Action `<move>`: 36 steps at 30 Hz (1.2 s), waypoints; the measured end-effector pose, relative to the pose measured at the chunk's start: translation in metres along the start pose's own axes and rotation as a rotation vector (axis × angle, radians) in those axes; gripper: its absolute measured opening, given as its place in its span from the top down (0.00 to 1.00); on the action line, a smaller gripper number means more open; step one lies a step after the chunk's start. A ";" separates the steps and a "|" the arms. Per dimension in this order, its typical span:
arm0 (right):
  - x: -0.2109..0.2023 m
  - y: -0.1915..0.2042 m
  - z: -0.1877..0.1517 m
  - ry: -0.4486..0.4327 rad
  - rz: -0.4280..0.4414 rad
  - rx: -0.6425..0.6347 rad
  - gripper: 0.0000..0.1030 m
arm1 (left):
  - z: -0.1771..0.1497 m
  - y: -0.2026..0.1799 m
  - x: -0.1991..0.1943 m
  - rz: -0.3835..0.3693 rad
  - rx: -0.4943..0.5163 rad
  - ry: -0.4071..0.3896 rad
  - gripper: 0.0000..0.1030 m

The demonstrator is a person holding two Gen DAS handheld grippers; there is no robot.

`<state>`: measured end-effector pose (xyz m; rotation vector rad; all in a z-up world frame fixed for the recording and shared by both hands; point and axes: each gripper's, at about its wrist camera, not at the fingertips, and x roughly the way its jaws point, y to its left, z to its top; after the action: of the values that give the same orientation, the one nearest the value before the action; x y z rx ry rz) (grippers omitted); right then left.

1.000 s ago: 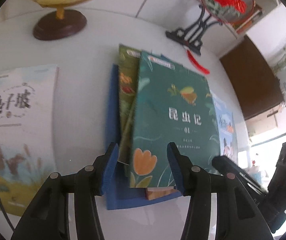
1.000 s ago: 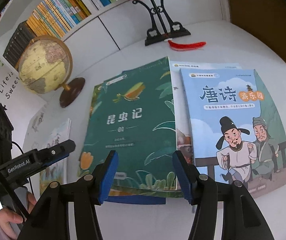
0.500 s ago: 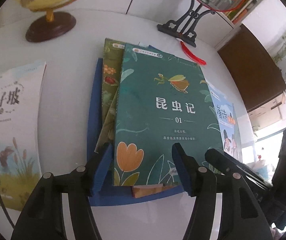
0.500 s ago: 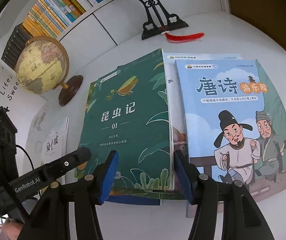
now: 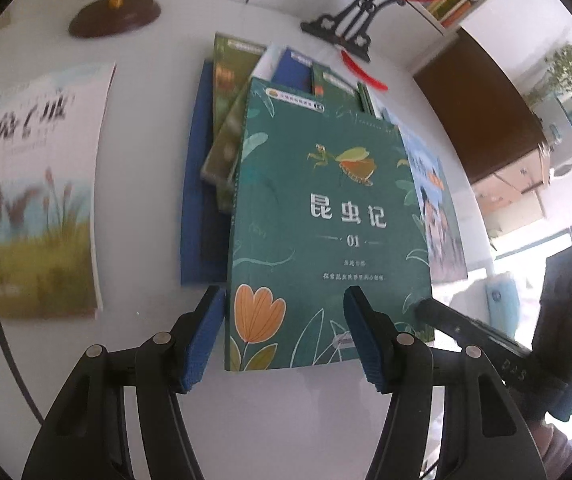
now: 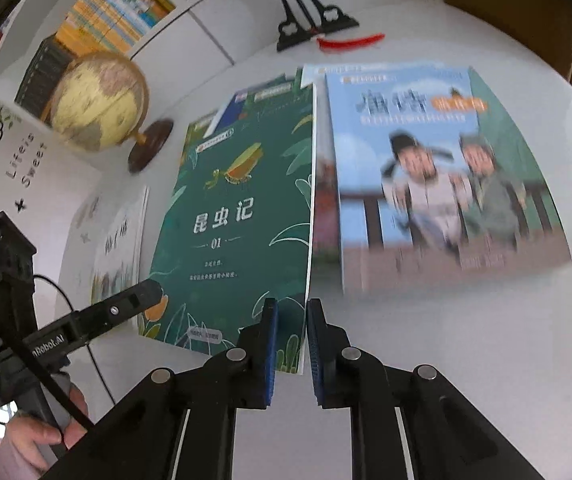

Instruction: Organize books

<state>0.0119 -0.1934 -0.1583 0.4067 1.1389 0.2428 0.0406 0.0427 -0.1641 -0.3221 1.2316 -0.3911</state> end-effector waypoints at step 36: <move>-0.018 0.092 -0.018 -0.067 -0.130 -0.543 0.82 | 0.006 -0.022 -0.042 0.102 0.243 -0.114 0.61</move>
<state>-0.0106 -0.1144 -0.1102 -0.1380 0.9818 0.4064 0.0321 0.0421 -0.1172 -0.0718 1.0713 -0.4242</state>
